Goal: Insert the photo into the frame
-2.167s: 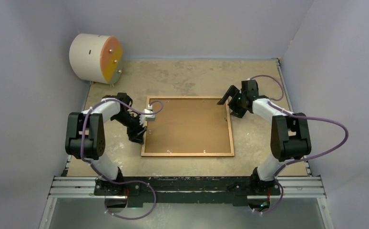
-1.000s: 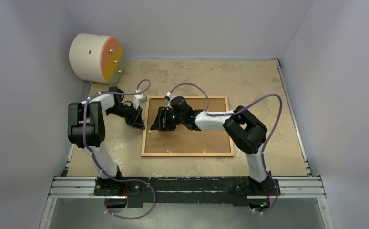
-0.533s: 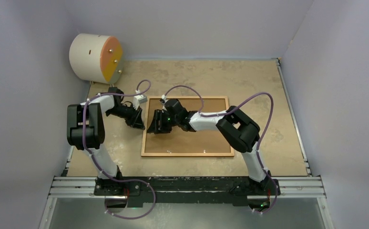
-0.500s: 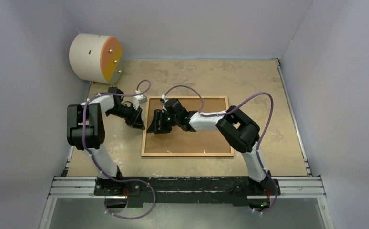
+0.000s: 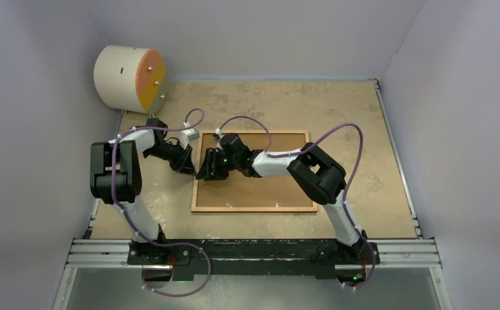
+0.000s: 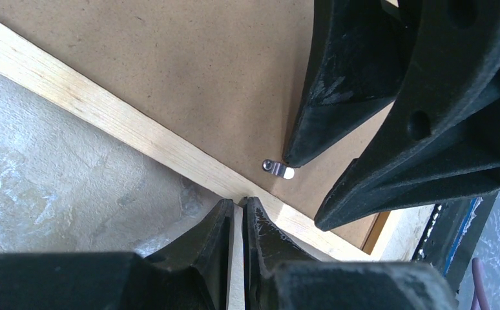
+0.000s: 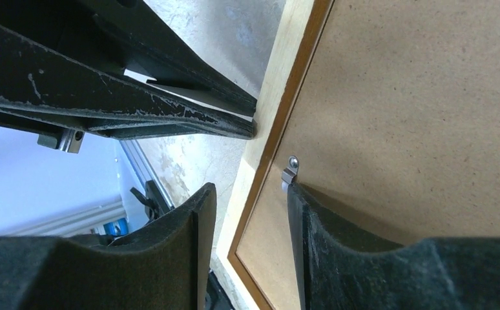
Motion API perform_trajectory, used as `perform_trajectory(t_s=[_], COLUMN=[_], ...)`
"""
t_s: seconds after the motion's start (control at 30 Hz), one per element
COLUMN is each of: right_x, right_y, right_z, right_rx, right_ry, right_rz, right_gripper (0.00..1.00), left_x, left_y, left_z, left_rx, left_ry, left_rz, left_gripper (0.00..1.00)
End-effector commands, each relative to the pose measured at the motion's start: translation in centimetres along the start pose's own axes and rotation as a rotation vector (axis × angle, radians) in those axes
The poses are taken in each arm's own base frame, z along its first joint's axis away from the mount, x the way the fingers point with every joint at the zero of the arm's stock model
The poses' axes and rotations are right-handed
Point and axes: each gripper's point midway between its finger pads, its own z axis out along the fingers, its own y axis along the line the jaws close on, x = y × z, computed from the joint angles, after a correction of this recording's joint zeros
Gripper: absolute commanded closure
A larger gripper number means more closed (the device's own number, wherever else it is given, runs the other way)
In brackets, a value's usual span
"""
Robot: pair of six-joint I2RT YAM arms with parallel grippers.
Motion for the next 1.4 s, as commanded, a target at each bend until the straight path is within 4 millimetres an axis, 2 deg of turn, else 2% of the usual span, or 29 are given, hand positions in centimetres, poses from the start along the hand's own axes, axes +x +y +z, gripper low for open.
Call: perform_trajectory(t_s=[0.0,0.37,0.6,0.73,0.83,0.93,1.03,1.1,1.13,1.17,1.2,1.3,1.37], right_x=[0.3,0.0,0.0,0.5,-0.3,-2.2,-4.7,-6.8,-8.1,-8.7,-9.9,-11.5,-11.7], right_y=[0.3,0.0,0.0,1.0,2.0,2.1,-0.3,-2.9,-3.7,-5.7,-6.6,-11.9,-15.5], right_z=[0.8,1.9,1.9,0.6,-1.3,-4.1,-8.3,-11.9,-14.5,-16.1,-18.8,-25.0,-28.5], right_rx=[-0.008,-0.004,-0.002,-0.021,-0.04,-0.036,0.02,0.088,0.108,0.154,0.184,0.322,0.429], right_ry=[0.019,0.01,0.009,0.034,0.012,-0.041,-0.122,-0.211,-0.277,-0.319,-0.384,-0.514,-0.592], right_rz=[0.003,0.012,0.012,0.019,0.01,0.006,0.038,0.071,0.084,0.112,0.129,0.206,0.257], right_gripper=[0.53,0.53,0.53,0.52,0.51,0.45,0.34,0.27,0.24,0.21,0.18,0.13,0.12], left_x=[1.3,1.4,1.4,1.3,1.1,0.8,0.8,1.2,1.6,1.8,2.2,2.9,3.0], left_y=[1.0,0.8,0.8,0.8,1.0,1.5,1.8,2.0,2.0,2.0,2.0,1.8,1.4], left_z=[0.3,0.1,0.1,0.0,-0.4,-0.9,-1.3,-1.5,-1.5,-1.6,-1.6,-1.6,-1.6], left_rx=[-0.046,-0.051,-0.051,-0.053,-0.062,-0.072,-0.084,-0.1,-0.106,-0.111,-0.115,-0.121,-0.116], left_ry=[0.051,0.052,0.055,0.058,0.063,0.06,0.072,0.09,0.101,0.111,0.121,0.138,0.136], left_rz=[0.046,0.054,0.062,0.064,0.076,0.079,0.095,0.121,0.128,0.136,0.143,0.163,0.171], left_gripper=[0.89,0.89,0.9,0.9,0.9,0.89,0.88,0.88,0.87,0.87,0.87,0.86,0.85])
